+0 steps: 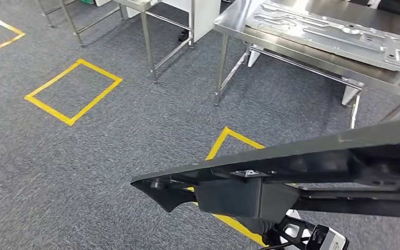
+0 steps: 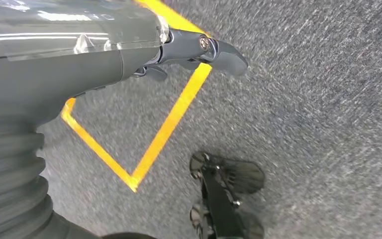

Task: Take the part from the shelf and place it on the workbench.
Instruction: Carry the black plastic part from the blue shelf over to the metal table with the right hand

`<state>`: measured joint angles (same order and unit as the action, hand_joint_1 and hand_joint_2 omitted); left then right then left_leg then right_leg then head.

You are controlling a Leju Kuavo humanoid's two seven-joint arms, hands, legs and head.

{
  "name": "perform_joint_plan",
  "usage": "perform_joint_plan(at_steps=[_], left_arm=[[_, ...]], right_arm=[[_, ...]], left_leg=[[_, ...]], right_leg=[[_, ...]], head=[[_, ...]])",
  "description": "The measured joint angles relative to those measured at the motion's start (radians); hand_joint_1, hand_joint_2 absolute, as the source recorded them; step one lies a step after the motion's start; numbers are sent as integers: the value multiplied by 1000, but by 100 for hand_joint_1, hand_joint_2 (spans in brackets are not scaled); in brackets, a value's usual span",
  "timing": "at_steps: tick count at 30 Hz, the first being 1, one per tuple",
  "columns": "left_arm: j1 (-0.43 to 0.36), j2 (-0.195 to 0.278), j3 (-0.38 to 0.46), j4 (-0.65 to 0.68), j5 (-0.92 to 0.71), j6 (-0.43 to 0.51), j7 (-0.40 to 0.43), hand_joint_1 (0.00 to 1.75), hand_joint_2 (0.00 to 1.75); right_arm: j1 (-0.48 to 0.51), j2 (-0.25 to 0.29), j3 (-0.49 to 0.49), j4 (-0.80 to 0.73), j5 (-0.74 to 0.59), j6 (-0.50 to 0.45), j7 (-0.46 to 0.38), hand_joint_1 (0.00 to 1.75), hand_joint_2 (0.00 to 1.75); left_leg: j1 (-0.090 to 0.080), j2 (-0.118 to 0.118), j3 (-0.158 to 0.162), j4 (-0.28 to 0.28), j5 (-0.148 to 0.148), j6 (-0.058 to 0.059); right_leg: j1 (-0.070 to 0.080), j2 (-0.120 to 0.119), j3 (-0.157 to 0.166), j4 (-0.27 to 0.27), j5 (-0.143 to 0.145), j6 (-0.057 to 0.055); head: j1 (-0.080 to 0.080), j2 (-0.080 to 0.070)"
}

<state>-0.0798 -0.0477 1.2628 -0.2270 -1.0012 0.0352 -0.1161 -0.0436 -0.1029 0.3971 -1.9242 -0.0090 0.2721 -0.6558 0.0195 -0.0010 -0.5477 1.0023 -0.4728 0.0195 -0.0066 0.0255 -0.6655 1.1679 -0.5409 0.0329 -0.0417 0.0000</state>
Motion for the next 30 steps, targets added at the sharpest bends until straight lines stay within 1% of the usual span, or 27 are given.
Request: perform_joint_plan(at_steps=[1,2,3,4,5,7,8,9,11,12,13,14,15,16,17,18,19,20,21,22,23,24,26,27,28,29,30], left_arm=[[2,0,2,0,1,2,1,0,175],[3,0,3,0,3,3,3,0,175],[2,0,5,0,7,5,5,0,175],[1,0,6,0,10,6,7,0,175],[-1,0,8,0,14,6,9,0,175],[-5,0,13,0,19,5,10,0,175],[-6,0,16,0,20,5,9,0,175],[-7,0,19,0,20,5,9,0,175],[-10,1,22,0,20,5,9,0,175],[-11,1,23,0,20,6,8,0,175],[-12,1,23,0,20,6,6,0,175],[-11,1,23,0,20,6,5,0,175],[-9,1,23,0,20,6,5,0,175],[-7,1,23,0,20,7,4,0,175],[-4,1,23,0,20,7,4,0,175],[-2,1,24,0,20,7,4,0,175],[-2,1,24,0,20,8,4,0,175],[-2,2,24,0,20,8,4,0,175],[-2,2,24,0,19,8,4,0,175],[-2,2,24,0,18,9,5,0,175],[-2,2,24,0,17,9,6,0,175],[-2,2,24,0,16,10,7,0,175],[-3,1,24,0,15,11,8,0,175],[-5,0,24,0,15,11,8,0,175],[-7,-2,24,-1,15,11,7,0,175],[-7,-3,24,-1,16,11,5,0,175],[-6,-3,24,-1,16,11,2,0,175]], right_arm=[[-3,0,0,4,-2,0,0,175,175],[-5,0,0,8,-4,1,1,175,175],[-8,0,1,12,-8,2,1,175,175],[-13,0,1,16,-12,3,2,175,175],[-20,0,1,19,-17,5,2,175,175],[-39,0,1,26,-25,9,3,175,175],[-48,0,2,29,-30,11,3,175,175],[-54,0,2,32,-33,12,3,175,175],[-57,0,2,37,-38,13,3,175,175],[-58,0,2,39,-39,12,3,175,175],[-59,0,2,41,-40,11,3,175,175],[-59,0,3,42,-40,10,3,175,175],[-59,0,3,43,-41,10,2,175,175],[-58,1,3,45,-41,9,2,175,175],[-57,1,3,47,-41,8,2,175,175],[-55,1,3,49,-41,8,2,175,175],[-55,1,3,51,-41,7,2,175,175],[-54,1,3,52,-41,7,2,175,175],[-54,1,3,53,-40,7,2,175,175],[-54,1,3,53,-40,7,2,175,175],[-54,1,3,53,-40,7,2,175,175],[-54,1,3,53,-39,6,2,175,175],[-52,1,3,54,-37,6,2,175,175],[-50,1,4,54,-36,5,2,175,175],[-49,1,4,54,-34,4,2,175,175],[-47,1,4,54,-31,2,1,175,175],[-44,1,4,54,-28,0,1,175,175]], left_leg=[[-2,13,-1,0,-1,1],[-4,26,-1,0,-2,2],[-5,38,0,0,-3,3],[-6,50,1,0,-4,2],[-7,60,4,0,-6,1],[-11,77,9,1,-11,-5],[-14,86,12,1,-14,-10],[-15,95,14,1,-16,-14],[-15,107,18,-1,-20,-25],[-15,94,18,6,-27,-30],[-13,73,10,31,-45,-34],[-12,46,-9,77,-72,-38],[-10,24,-38,142,-106,-40],[-9,14,-73,214,-137,-42],[-8,10,-103,270,-153,-45],[-8,9,-119,294,-150,-47],[-7,8,-117,276,-126,-48],[-5,3,-96,220,-86,-47],[-2,-14,-66,146,-47,-46],[1,-32,-38,79,-19,-44],[2,-46,-20,34,-4,-41],[2,-54,-12,14,-3,-36],[0,-41,-10,11,-2,-25],[0,-32,-9,9,1,-18],[1,-22,-8,5,4,-10],[2,-12,-7,2,6,-4],[2,-1,-6,0,5,0]], right_leg=[[-1,-13,-33,68,-28,2],[-3,-19,-57,116,-41,4],[-3,-21,-64,128,-35,3],[-4,-25,-49,99,-11,1],[-2,-35,-15,35,25,-3],[8,-78,57,-103,74,-18],[14,-91,77,-143,83,-24],[19,-95,82,-158,83,-30],[17,-73,81,-162,87,-39],[13,-63,84,-168,90,-44],[9,-53,87,-173,93,-49],[4,-43,90,-177,96,-54],[4,-32,90,-177,97,-57],[4,-20,89,-177,97,-58],[4,-6,89,-175,96,-58],[4,8,89,-174,96,-58],[3,22,90,-172,95,-56],[2,36,92,-169,93,-54],[1,49,92,-166,91,-51],[2,61,91,-161,89,-46],[2,72,88,-157,87,-41],[2,81,84,-155,87,-36],[1,97,78,-155,91,-23],[2,86,73,-147,88,-18],[3,64,62,-125,76,-12],[3,35,43,-85,54,-7],[2,5,13,-25,21,-2]], head=[[0,0],[0,0],[0,0],[0,0],[0,0],[0,0],[0,0],[0,0],[0,0],[0,0],[0,0],[0,0],[0,0],[0,0],[0,0],[0,0],[0,0],[0,0],[0,0],[0,0],[0,0],[0,0],[0,0],[0,0],[0,0],[0,0],[0,0]])
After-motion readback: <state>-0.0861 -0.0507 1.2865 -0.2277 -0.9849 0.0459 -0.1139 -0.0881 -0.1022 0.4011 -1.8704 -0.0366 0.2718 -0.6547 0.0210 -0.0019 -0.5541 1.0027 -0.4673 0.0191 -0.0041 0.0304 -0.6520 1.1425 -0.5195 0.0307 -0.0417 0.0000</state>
